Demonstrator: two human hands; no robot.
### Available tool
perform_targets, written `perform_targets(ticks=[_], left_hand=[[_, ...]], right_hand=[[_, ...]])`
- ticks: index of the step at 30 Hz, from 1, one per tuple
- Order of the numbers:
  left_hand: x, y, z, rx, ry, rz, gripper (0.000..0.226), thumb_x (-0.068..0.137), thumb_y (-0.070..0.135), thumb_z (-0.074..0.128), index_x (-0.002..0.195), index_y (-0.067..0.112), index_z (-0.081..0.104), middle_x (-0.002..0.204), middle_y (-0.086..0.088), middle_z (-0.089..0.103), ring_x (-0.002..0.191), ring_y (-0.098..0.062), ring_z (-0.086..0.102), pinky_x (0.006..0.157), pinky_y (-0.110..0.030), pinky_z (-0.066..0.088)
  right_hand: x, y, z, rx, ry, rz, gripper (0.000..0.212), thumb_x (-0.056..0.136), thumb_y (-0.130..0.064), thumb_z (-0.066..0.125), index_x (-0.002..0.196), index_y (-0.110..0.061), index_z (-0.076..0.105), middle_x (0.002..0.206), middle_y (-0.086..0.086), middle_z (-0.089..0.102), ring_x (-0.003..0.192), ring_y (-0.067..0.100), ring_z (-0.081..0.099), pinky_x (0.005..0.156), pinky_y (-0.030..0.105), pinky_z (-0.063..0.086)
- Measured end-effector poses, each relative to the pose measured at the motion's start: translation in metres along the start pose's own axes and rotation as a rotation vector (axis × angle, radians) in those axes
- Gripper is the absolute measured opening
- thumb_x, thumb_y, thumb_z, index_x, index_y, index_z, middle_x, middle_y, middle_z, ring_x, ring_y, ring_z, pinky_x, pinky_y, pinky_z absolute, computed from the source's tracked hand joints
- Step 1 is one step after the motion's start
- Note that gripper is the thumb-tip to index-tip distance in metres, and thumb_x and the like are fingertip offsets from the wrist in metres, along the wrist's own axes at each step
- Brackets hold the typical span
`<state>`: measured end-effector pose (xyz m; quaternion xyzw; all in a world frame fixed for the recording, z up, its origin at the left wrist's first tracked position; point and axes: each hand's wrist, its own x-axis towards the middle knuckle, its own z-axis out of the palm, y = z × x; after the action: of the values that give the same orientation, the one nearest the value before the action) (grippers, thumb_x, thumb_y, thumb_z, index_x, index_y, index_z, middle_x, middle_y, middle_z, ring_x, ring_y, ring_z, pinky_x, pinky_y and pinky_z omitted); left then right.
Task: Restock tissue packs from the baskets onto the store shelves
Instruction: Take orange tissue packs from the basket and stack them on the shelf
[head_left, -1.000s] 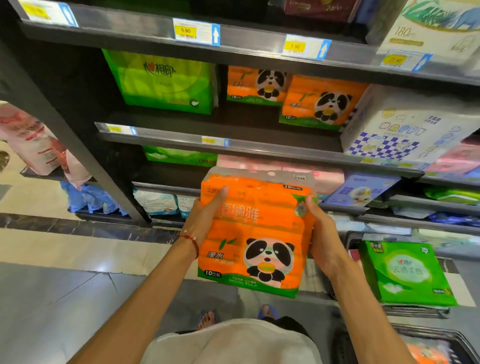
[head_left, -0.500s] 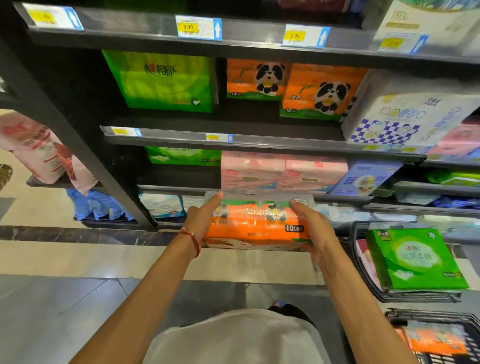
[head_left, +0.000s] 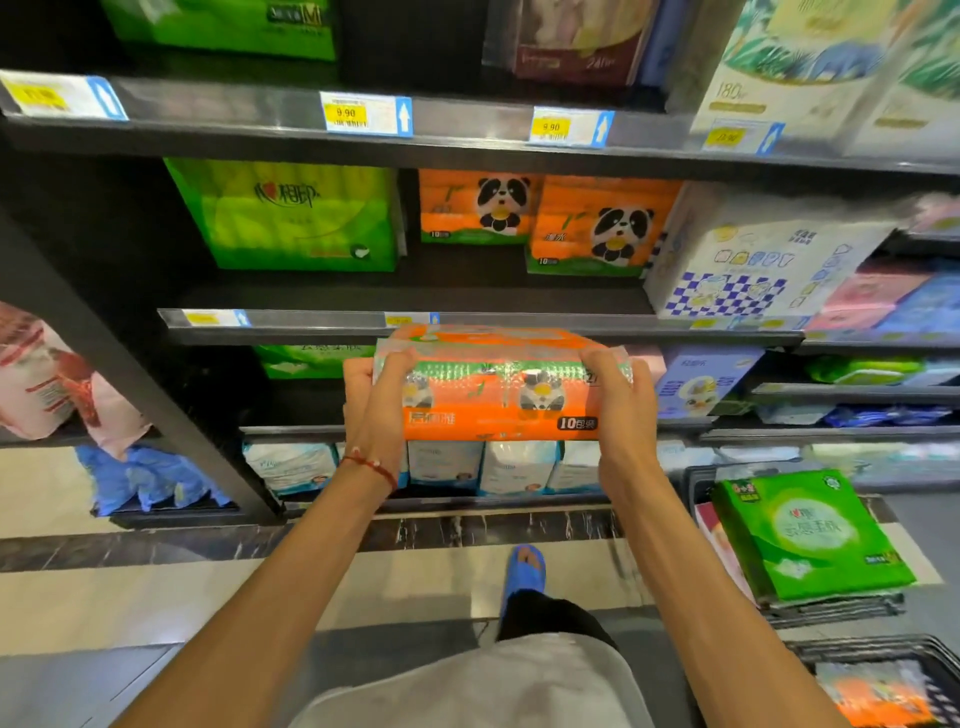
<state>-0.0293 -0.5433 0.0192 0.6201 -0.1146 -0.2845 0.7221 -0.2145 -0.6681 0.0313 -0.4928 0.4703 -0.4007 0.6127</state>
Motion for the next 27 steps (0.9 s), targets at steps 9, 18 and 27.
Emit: perform_targets(ticks=[9,18,27], left_hand=[[0.079,0.018,0.028,-0.045,-0.052,0.091,0.017,0.102,0.016,0.057,0.101,0.014,0.041,0.089,-0.006,0.064,0.062,-0.007,0.07,0.05,-0.024,0.053],[0.16,0.013,0.041,-0.035,-0.016,-0.045,0.057,0.063,0.048,0.076,0.098,0.021,0.041,0.095,-0.006,0.061,0.075,-0.016,0.07,0.069,-0.039,0.059],[0.197,-0.008,0.019,0.011,-0.05,-0.06,0.1,0.057,0.069,0.088,0.129,0.007,0.057,0.119,-0.024,0.07,0.113,-0.045,0.067,0.098,-0.07,0.049]], right_hand=[[0.071,-0.018,0.041,0.082,-0.013,-0.132,0.024,0.098,-0.021,0.069,0.12,-0.02,0.059,0.112,0.009,0.072,0.082,0.016,0.076,0.058,0.027,0.058],[0.153,0.004,0.079,0.069,-0.112,-0.104,0.034,0.1,-0.031,0.072,0.13,-0.02,0.062,0.12,0.007,0.075,0.096,0.016,0.079,0.069,0.026,0.063],[0.165,0.022,0.073,-0.079,-0.285,-0.177,0.075,0.078,-0.036,0.092,0.143,-0.024,0.059,0.13,-0.002,0.073,0.118,0.017,0.071,0.105,0.046,0.058]])
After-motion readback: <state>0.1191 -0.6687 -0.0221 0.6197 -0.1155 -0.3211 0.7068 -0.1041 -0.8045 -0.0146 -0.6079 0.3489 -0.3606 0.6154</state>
